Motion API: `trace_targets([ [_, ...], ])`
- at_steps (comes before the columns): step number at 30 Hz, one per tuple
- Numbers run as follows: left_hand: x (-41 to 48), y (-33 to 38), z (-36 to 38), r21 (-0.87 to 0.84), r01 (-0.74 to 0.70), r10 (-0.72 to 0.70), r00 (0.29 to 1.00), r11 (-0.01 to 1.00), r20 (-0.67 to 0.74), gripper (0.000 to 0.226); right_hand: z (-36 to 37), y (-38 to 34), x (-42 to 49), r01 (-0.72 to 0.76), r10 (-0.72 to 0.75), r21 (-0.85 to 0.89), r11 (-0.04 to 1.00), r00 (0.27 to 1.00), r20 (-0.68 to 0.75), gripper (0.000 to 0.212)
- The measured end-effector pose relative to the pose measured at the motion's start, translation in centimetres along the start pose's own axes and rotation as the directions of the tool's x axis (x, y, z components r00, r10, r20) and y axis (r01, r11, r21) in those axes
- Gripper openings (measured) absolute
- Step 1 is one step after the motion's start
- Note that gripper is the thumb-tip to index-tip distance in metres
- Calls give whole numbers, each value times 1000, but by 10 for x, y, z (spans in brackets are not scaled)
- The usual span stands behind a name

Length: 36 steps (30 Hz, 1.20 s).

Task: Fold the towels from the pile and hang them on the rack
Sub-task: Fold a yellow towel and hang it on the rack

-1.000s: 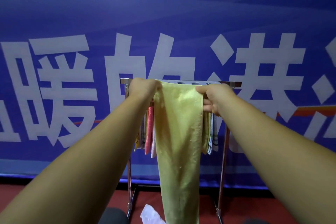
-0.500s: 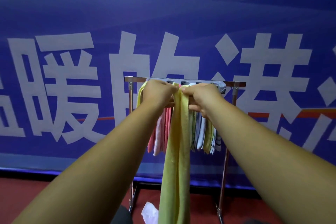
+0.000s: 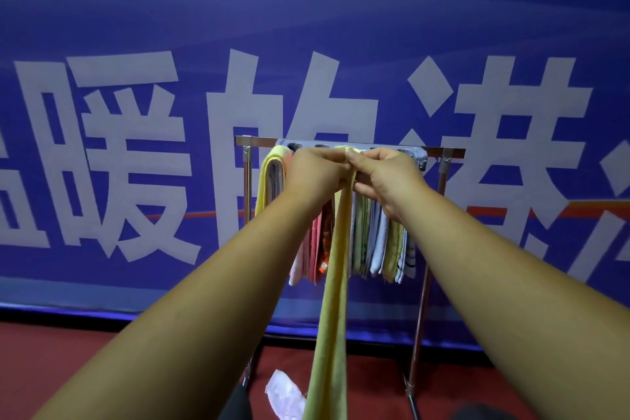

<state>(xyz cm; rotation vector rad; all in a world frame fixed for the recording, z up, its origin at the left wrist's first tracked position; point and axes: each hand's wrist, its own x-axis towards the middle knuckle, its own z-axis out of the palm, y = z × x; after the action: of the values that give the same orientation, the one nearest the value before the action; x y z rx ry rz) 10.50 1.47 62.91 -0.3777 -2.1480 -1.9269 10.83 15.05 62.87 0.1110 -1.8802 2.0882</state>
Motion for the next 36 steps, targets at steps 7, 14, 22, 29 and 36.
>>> trace_targets([
  [7, -3, -12, 3, 86, -118, 124, 990, 989, -72, 30, -1, 0, 1, 38, -37, -60, 997, 999, 19, 26],
  [14, -3, -14, -1, -98, 19, -13, 998, 995, 69, 40, -1, 1, 5, -31, 26, -52, 998, 995, -99, 14],
  [22, 1, -47, -29, -101, 193, -146, 923, 976, 355, 45, -8, -12, 4, 8, -7, 18, 1000, 999, -35, 24],
  [29, -14, -61, -33, -49, 237, -178, 836, 970, 518, 48, -21, -10, 5, -48, 55, 215, 975, 998, -26, 26],
  [36, -20, -43, -23, -225, 279, -177, 905, 933, 386, 43, -30, 35, 2, -308, 299, 113, 945, 950, 89, 58],
])
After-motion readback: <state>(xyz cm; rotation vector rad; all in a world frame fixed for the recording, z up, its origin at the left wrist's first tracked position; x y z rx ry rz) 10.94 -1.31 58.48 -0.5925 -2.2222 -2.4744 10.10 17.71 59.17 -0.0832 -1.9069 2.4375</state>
